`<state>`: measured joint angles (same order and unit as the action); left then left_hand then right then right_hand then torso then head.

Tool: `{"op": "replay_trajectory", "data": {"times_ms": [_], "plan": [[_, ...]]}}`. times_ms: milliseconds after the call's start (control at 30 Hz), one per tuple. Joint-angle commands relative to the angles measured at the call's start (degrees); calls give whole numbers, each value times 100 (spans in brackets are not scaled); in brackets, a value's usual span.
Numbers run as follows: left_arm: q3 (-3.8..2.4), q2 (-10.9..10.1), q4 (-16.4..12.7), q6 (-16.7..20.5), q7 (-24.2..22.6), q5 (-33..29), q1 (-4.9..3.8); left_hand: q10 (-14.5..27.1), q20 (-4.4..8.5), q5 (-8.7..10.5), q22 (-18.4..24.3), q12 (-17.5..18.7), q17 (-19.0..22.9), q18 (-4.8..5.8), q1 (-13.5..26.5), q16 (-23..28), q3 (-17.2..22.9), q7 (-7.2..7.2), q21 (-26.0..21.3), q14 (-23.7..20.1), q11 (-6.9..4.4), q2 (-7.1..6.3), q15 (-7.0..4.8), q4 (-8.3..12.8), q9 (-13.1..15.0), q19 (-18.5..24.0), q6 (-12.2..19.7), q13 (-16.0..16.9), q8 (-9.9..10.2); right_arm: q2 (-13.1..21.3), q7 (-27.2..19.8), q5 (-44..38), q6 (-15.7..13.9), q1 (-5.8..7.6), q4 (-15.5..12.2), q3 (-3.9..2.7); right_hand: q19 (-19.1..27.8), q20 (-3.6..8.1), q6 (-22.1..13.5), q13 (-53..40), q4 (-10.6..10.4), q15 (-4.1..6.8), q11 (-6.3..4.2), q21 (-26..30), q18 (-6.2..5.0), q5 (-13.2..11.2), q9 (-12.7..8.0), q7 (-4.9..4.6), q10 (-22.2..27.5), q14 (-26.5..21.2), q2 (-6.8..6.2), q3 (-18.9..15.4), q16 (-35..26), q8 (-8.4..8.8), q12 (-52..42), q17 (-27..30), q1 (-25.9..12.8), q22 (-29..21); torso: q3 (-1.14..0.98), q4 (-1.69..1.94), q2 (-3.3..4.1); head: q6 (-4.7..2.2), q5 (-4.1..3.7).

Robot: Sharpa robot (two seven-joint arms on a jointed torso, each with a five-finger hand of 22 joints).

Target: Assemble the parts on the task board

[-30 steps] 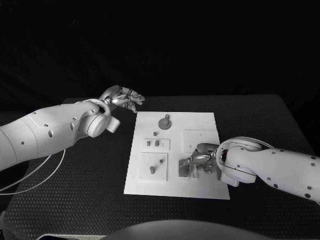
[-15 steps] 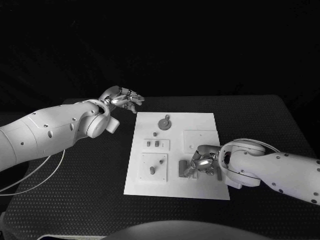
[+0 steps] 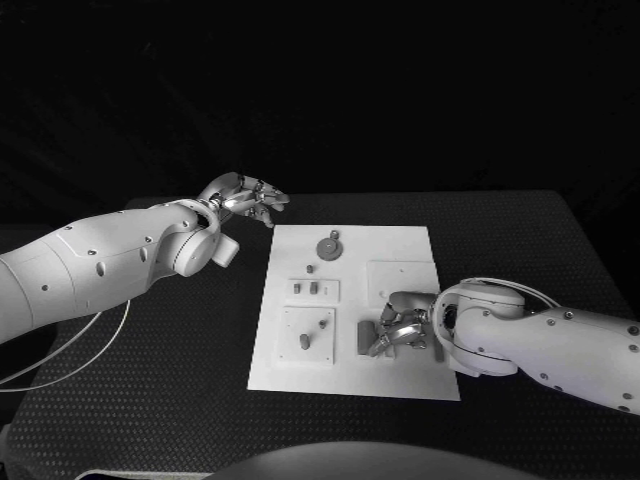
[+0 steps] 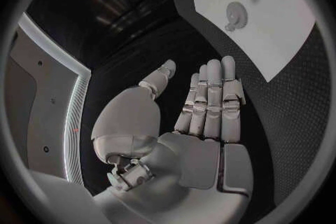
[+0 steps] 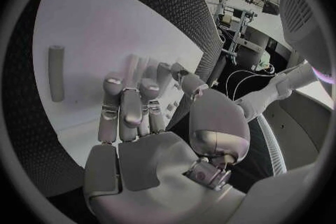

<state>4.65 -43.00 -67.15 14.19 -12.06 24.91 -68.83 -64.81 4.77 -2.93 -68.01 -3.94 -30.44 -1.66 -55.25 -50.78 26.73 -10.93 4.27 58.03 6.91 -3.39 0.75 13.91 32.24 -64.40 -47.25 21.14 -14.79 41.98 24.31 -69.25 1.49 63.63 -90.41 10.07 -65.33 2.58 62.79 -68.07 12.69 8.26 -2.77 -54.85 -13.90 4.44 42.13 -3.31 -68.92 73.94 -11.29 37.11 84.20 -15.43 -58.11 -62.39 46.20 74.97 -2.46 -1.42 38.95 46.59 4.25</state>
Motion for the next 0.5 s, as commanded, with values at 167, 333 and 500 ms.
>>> {"op": "replay_trajectory", "data": {"times_ms": [167,333,500], "plan": [[-4,7,-14,-71,-31,-34,-5,45,9,-19,-7,-9,-10,-67,62,24,-24,-8,-25,23,0,10,4,-3,-8,-38,14,8,-27,-29,23,-284,-4,-11,-5,2,-69,21,107,10,-57,11,-24,-42,-110,-3,14,5,-82,85,75,-47,37,-45,-53,-40,60,76,8,2,2,3,-5],[-4,5,-15,-79,-25,-34,-5,45,9,-19,-7,-9,-11,-67,64,25,-25,-7,-25,23,0,11,4,-4,-8,-38,12,8,-29,-30,105,-384,-135,-11,0,2,-99,37,161,15,-83,34,-48,-47,-110,-3,18,29,-130,149,222,-108,50,-59,-68,-89,37,78,7,2,1,7,-4],[-4,4,-17,-80,-23,-34,-5,44,9,-19,-7,-10,-13,-67,66,26,-25,-7,-25,23,0,12,4,-6,-8,-39,11,9,-30,-25,115,-385,-147,-11,16,2,-121,51,202,23,-121,55,-65,-45,-110,-1,13,46,-166,198,411,-192,53,-58,-71,-121,-71,78,7,1,1,7,-2]]}}
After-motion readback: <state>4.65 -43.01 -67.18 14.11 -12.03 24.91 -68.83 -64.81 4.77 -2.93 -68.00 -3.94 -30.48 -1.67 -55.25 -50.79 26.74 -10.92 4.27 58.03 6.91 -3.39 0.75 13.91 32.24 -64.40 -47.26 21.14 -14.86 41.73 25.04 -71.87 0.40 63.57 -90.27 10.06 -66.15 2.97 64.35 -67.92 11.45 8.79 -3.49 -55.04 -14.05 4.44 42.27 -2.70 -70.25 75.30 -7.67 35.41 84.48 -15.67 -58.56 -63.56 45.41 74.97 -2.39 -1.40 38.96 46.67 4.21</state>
